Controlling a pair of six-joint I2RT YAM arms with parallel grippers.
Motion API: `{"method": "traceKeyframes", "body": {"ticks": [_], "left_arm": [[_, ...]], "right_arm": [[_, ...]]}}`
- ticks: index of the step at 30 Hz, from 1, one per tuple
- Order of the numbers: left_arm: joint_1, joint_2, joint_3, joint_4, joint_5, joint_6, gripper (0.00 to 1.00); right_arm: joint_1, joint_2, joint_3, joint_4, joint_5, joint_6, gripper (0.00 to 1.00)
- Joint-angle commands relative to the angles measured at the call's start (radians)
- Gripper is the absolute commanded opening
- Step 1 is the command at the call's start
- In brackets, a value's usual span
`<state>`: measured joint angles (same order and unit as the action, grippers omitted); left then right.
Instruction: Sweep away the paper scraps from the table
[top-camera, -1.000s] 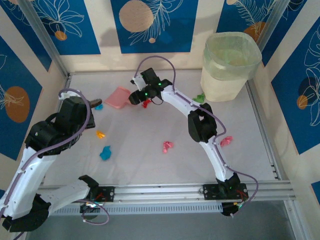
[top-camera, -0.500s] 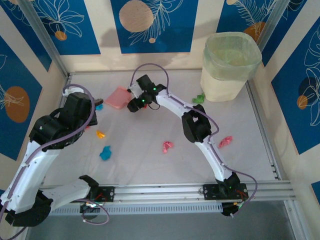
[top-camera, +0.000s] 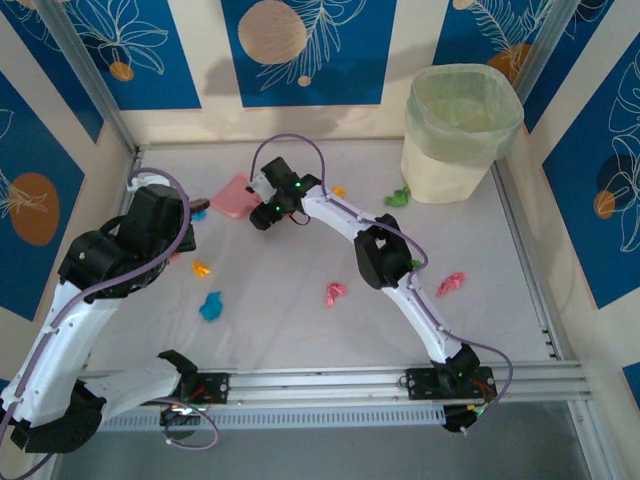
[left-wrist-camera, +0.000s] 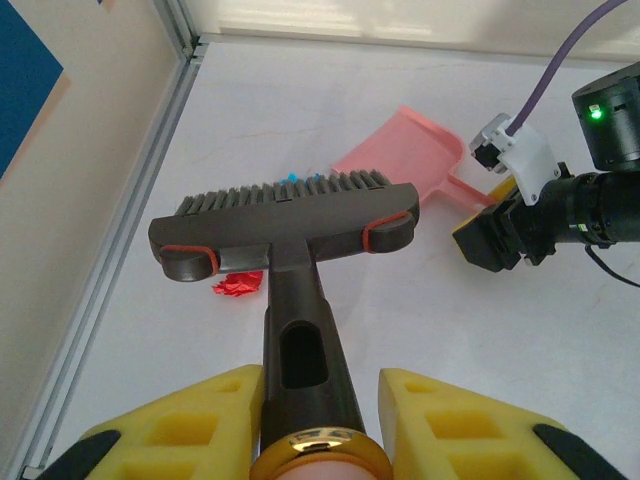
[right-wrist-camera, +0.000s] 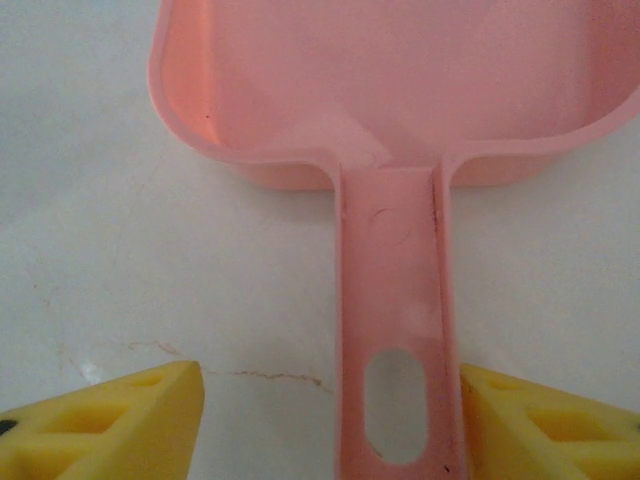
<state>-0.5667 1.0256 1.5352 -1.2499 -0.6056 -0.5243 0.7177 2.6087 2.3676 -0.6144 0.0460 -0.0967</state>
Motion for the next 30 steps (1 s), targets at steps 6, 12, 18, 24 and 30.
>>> {"method": "traceKeyframes", "body": {"ticks": [6,12,18,24,30], "left_arm": [[0.012,0.008,0.019,0.046,-0.002,0.032,0.00],[0.012,0.012,0.013,0.054,-0.002,0.035,0.00],[0.014,0.010,0.009,0.056,0.004,0.034,0.00],[0.014,0.002,0.009,0.058,0.004,0.037,0.00],[0.014,-0.008,-0.001,0.057,0.006,0.031,0.00]], "right_arm": [[0.020,0.032,0.009,0.042,0.064,-0.035,0.58],[0.024,0.047,0.018,0.046,0.086,-0.035,0.53],[0.026,0.064,0.050,0.024,0.092,-0.034,0.52],[0.026,0.063,0.050,0.025,0.093,-0.032,0.50],[0.025,0.066,0.053,0.025,0.096,-0.031,0.44]]}}
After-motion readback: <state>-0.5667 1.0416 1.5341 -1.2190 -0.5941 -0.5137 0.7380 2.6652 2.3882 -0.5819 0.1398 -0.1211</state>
